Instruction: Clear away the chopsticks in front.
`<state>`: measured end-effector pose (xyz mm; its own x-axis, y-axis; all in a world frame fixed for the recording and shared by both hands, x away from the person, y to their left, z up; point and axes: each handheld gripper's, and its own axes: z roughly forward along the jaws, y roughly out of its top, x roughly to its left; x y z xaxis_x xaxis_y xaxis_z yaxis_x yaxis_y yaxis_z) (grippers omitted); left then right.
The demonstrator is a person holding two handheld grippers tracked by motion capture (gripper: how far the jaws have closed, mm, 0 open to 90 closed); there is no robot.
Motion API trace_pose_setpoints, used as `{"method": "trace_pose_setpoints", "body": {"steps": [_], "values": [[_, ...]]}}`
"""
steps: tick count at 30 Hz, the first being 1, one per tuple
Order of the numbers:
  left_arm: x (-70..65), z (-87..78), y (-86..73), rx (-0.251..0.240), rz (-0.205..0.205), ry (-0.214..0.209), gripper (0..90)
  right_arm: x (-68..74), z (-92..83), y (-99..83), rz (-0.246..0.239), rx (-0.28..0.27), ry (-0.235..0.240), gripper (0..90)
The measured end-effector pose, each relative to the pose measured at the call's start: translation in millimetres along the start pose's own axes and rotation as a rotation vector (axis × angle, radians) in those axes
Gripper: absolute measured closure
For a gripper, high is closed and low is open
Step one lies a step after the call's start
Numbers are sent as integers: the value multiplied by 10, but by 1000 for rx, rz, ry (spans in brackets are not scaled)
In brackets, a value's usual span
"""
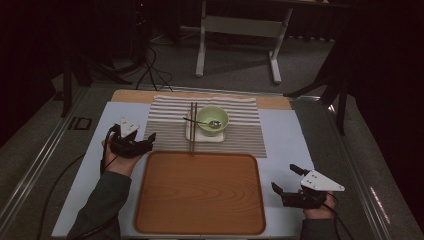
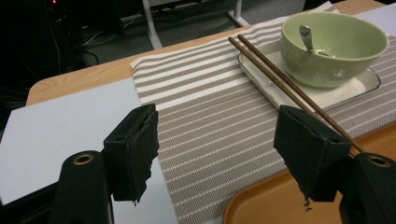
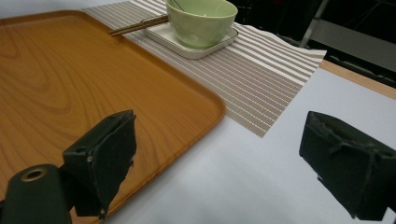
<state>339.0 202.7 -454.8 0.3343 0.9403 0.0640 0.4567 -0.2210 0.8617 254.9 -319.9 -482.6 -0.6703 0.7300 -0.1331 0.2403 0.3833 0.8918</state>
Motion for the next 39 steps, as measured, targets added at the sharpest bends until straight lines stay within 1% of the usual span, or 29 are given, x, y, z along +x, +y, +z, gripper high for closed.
{"method": "trace_pose_setpoints", "body": {"steps": [3, 8, 14, 20, 23, 27, 30, 32, 39], "values": [[-11, 53, 45, -2, -2, 0, 317, 0, 3, -1, 2, 0, 0, 105], [-60, 129, 119, -8, 6, -6, 322, -1, -1, 0, 0, 0, -1, 105], [-110, 223, 198, -16, -5, -17, 330, -2, -3, -2, 1, -2, -3, 106], [-181, 347, 252, -1, 5, -21, 334, 0, -2, -2, 1, 0, -1, 106], [-197, 398, 271, 3, 1, -20, 334, 1, -1, -2, 0, -1, -1, 106], [-229, 463, 290, 5, -3, -20, 336, -1, -6, -1, 1, -10, -2, 106], [-266, 512, 302, 7, 2, -23, 339, 1, -4, -1, -1, -8, 0, 105], [-291, 546, 301, 8, -3, -25, 340, 1, -2, -1, -2, -8, 0, 106], [-417, 714, 234, 30, -19, -44, 341, 2, 0, -1, -3, -9, 2, 106]]}}
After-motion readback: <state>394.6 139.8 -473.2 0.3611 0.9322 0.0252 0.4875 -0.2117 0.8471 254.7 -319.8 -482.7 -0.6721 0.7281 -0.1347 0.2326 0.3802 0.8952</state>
